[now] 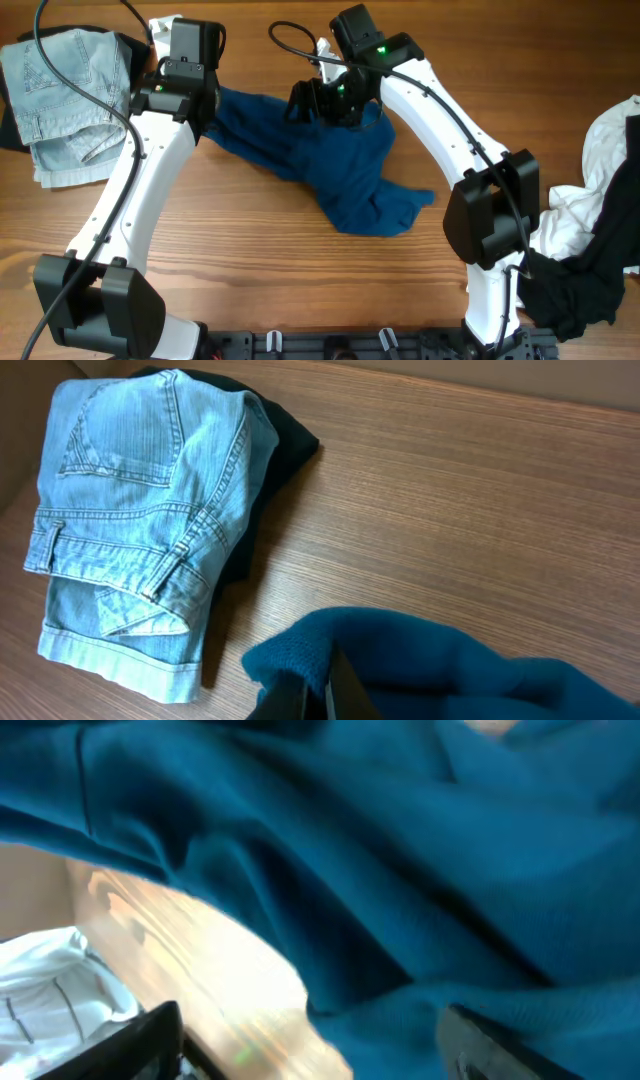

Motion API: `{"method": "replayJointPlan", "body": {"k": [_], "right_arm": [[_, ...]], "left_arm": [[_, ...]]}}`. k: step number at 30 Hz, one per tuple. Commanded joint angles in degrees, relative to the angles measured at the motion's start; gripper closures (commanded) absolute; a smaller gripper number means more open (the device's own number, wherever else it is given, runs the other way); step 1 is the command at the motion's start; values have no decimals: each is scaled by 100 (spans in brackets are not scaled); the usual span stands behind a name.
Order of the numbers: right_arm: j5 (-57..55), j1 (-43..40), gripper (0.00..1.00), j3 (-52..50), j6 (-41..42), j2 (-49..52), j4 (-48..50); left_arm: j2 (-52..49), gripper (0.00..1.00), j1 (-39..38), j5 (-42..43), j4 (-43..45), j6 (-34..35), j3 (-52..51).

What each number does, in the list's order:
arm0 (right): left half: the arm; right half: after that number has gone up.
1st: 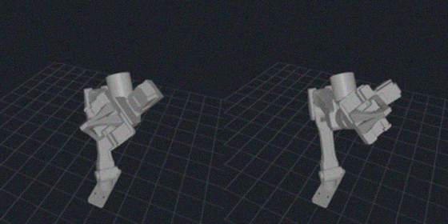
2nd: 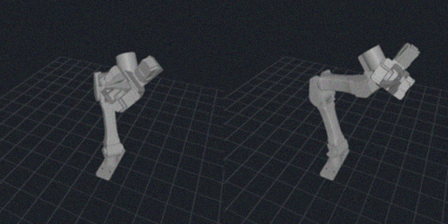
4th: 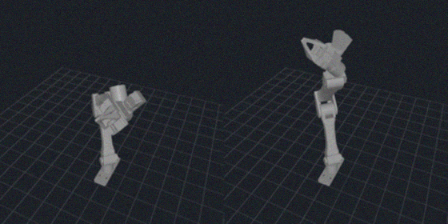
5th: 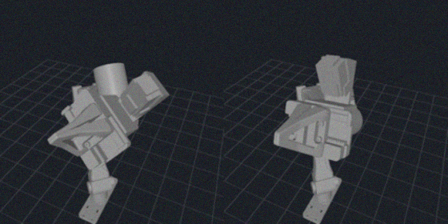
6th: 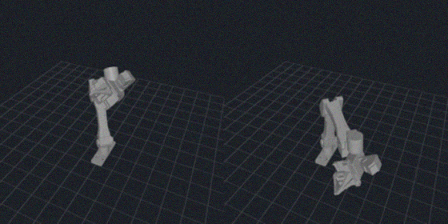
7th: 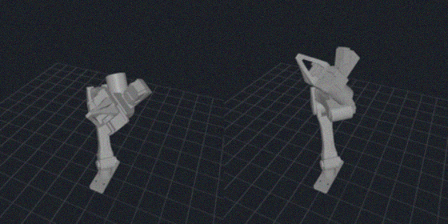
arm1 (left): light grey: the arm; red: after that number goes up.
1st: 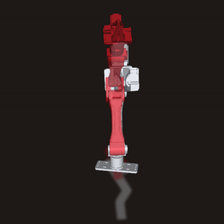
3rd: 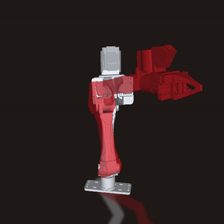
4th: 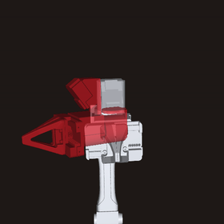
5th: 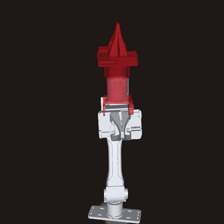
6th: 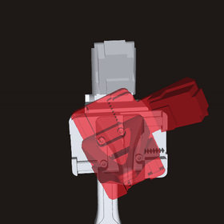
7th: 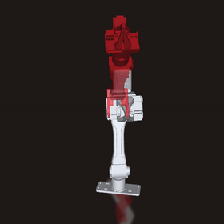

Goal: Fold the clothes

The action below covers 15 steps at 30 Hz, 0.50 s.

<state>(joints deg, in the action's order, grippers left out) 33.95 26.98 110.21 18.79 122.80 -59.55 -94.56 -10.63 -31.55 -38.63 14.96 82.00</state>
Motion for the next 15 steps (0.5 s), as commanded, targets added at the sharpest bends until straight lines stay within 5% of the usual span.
{"method": "replayJointPlan", "body": {"k": [1, 3, 4, 5, 12, 15], "right_arm": [[151, 170, 16, 0, 33, 74, -323], [155, 227, 20, 0, 79, 74, -551], [151, 232, 40, 0, 90, 74, -647], [114, 227, 44, 0, 90, 74, -721], [-1727, -219, 0, 2, 398, 72, -1261], [-2389, -262, 1, 2, 433, 72, -1331]], "left_arm": [[7, 96, 0, 68, 26, 94, 72], [4, 96, 0, 70, 48, 96, 72], [4, 96, 0, 70, 61, 96, 72], [7, 96, 0, 70, 66, 96, 72], [4, 96, 0, 72, 63, 94, 72], [4, 96, -2, 76, 63, 96, 72]]}}
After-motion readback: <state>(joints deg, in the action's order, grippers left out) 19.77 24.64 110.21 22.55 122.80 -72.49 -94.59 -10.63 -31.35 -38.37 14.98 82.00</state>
